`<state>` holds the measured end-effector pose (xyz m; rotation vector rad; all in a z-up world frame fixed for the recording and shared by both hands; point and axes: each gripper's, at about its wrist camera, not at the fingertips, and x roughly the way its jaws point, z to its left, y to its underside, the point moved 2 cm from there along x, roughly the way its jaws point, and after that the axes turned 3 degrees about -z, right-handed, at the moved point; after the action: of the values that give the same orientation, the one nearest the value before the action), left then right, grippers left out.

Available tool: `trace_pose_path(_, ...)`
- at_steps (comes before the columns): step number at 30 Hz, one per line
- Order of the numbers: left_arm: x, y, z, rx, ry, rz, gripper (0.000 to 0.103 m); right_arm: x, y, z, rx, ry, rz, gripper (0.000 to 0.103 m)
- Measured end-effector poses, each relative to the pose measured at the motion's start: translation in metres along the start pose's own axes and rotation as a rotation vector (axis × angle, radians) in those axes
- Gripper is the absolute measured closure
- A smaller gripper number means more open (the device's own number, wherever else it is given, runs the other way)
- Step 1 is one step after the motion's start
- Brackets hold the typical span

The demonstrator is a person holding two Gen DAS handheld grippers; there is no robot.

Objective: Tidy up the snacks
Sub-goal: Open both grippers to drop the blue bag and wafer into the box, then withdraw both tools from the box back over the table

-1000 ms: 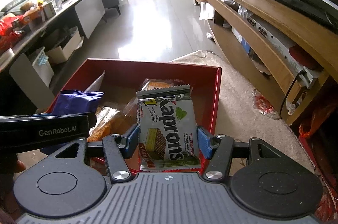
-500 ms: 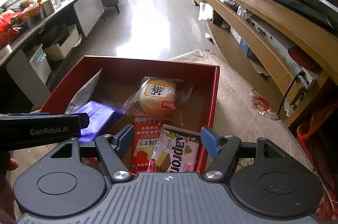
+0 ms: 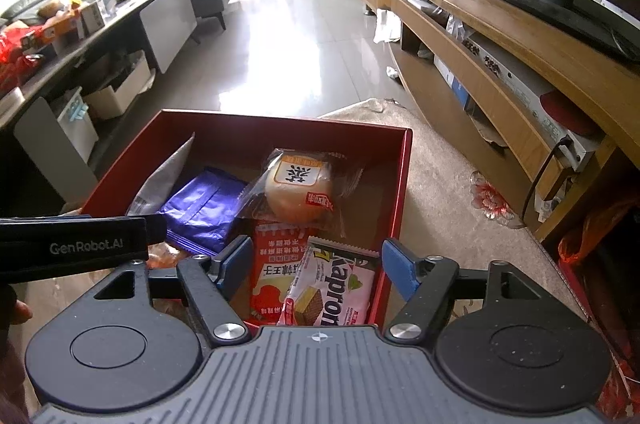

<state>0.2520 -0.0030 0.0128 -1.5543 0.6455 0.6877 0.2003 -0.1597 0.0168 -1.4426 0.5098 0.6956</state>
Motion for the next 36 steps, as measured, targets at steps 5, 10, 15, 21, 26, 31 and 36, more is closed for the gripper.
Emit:
trace_pose_path(5,-0.002,0.002,0.000,0.001,0.000,0.000,0.033,-0.002,0.002,0.002,-0.010,0.005,0.001,0.025)
trace_pose_path(10,-0.007,0.008,0.003,0.005,0.001,-0.002,0.033,-0.006,0.005,0.003,-0.014,0.005,0.002,0.025)
trace_pose_path(15,-0.010,0.011,0.004,0.006,0.004,-0.001,0.033,-0.009,0.008,0.007,-0.024,0.005,0.000,0.025)
trace_pose_path(21,-0.018,0.019,0.008,0.014,0.005,0.002,0.033,-0.014,0.013,0.010,-0.036,0.004,0.002,0.024)
trace_pose_path(26,-0.021,0.023,0.011,0.011,0.005,0.009,0.033,-0.018,0.018,0.013,-0.039,0.002,0.007,0.024)
trace_pose_path(31,-0.023,0.029,0.012,0.014,0.005,0.014,0.033,-0.020,0.021,0.015,-0.047,0.000,0.008,0.024)
trace_pose_path(36,-0.026,0.032,0.014,0.009,0.005,0.014,0.033,-0.022,0.024,0.016,-0.052,-0.001,0.012,0.024)
